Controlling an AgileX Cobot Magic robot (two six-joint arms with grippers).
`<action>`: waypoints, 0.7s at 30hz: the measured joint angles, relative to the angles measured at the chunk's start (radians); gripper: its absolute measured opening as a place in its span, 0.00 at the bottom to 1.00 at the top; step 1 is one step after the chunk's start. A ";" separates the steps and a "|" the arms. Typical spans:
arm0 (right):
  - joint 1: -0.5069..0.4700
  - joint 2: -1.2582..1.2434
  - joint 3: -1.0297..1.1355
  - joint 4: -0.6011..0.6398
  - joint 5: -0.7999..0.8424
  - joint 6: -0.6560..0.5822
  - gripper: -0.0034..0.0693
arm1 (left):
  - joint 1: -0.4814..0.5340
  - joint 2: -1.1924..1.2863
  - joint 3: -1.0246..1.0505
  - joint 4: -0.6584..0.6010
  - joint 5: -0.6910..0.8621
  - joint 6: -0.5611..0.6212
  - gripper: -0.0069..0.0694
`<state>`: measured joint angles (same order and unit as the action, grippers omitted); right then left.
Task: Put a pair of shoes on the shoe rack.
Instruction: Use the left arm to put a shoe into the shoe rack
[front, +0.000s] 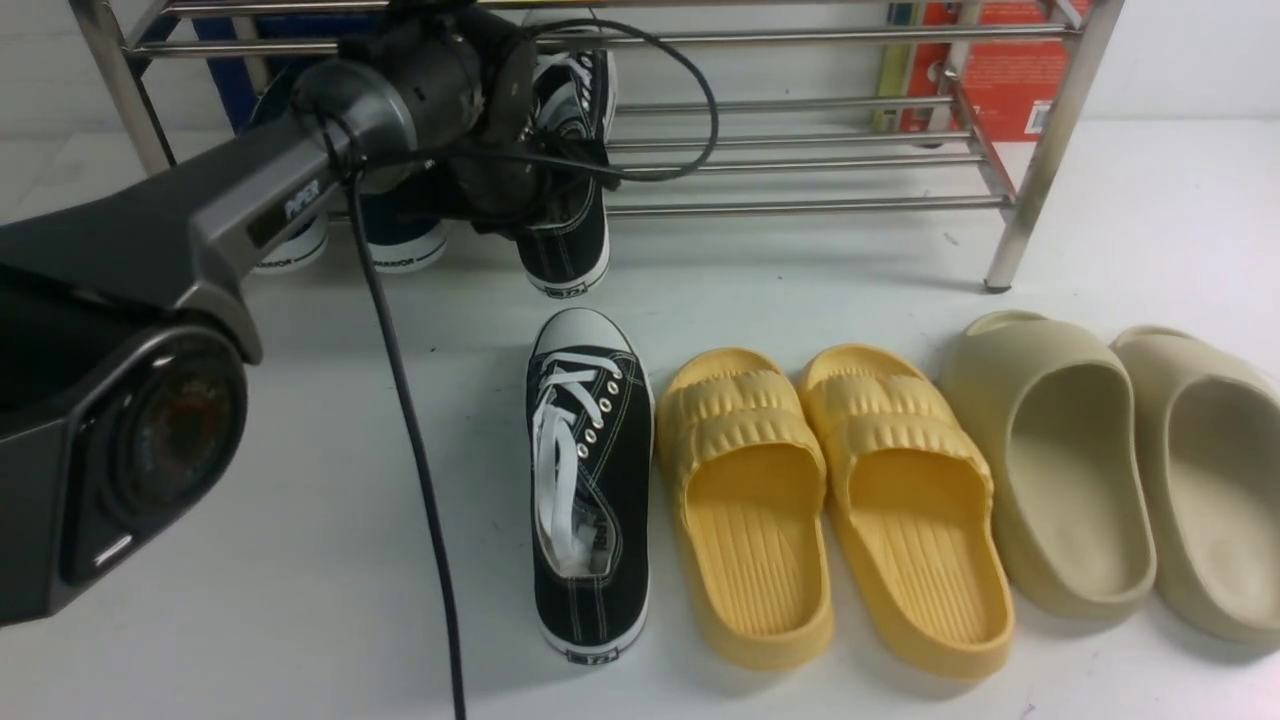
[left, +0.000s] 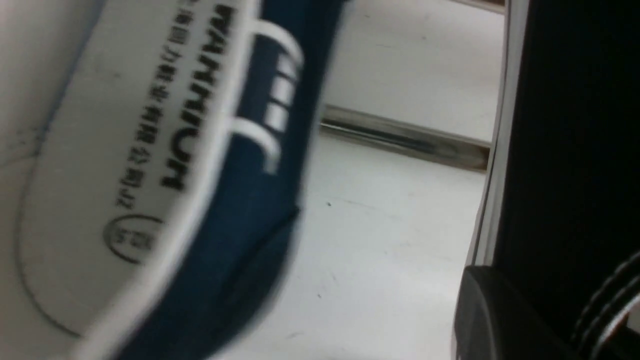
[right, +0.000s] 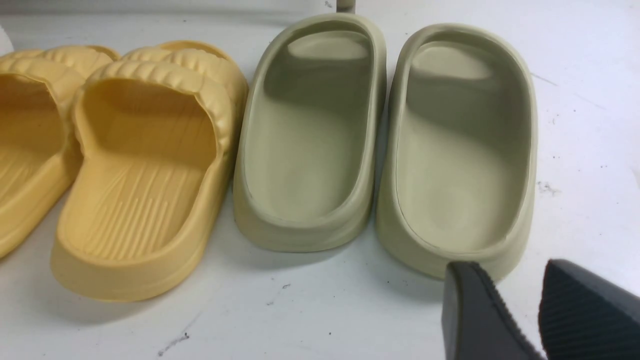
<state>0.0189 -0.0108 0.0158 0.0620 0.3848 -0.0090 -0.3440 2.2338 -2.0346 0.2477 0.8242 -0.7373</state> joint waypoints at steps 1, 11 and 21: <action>0.000 0.000 0.000 0.000 0.000 0.000 0.38 | 0.008 0.000 0.000 0.010 -0.003 -0.011 0.07; 0.000 0.000 0.000 0.000 0.000 0.000 0.38 | 0.020 0.000 0.000 0.039 -0.073 -0.006 0.07; 0.000 0.000 0.000 0.000 0.000 0.000 0.38 | 0.020 0.000 0.001 0.040 -0.080 0.013 0.07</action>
<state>0.0189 -0.0108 0.0158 0.0620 0.3848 -0.0090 -0.3241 2.2338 -2.0337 0.2872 0.7445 -0.7246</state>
